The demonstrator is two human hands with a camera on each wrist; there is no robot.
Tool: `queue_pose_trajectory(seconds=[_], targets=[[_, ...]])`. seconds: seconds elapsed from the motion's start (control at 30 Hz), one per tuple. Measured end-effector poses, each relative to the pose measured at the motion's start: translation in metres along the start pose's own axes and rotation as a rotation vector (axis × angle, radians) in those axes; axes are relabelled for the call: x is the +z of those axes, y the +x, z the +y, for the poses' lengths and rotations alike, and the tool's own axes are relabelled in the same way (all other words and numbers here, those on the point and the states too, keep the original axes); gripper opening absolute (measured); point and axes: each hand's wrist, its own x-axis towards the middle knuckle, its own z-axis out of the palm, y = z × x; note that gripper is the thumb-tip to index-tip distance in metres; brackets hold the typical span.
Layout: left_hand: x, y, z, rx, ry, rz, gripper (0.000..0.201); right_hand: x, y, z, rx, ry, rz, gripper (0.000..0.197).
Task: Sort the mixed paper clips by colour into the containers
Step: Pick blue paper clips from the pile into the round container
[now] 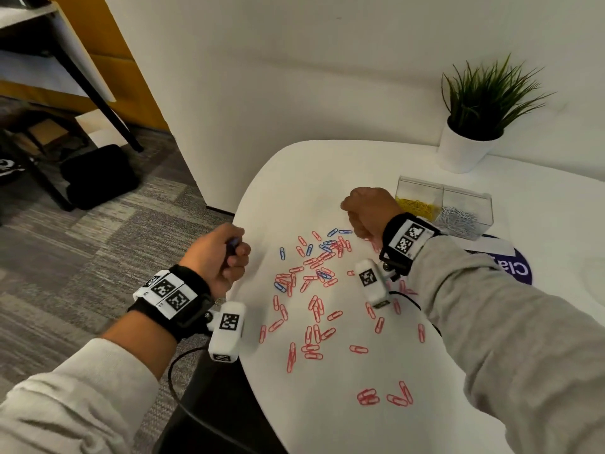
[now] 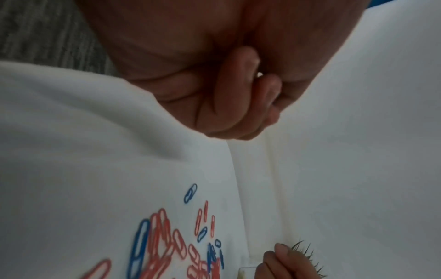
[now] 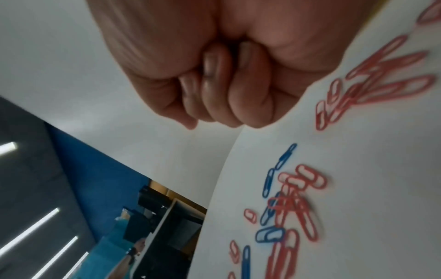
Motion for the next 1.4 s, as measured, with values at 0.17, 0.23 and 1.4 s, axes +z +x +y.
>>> queue_pose_trajectory(seconds=[0.17, 0.23, 1.4], targets=[[0.018, 0.012, -0.005, 0.049, 0.197, 0.007, 0.015, -0.006, -0.007, 0.002, 0.097, 0.294, -0.04, 0.031], [0.023, 0.018, -0.004, 0.041, 0.254, -0.008, 0.021, -0.01, -0.008, 0.001, 0.123, 0.36, -0.058, 0.018], [0.085, 0.042, 0.021, 0.46, 1.654, -0.093, 0.025, -0.001, 0.01, -0.038, 0.105, 0.611, -0.183, 0.006]])
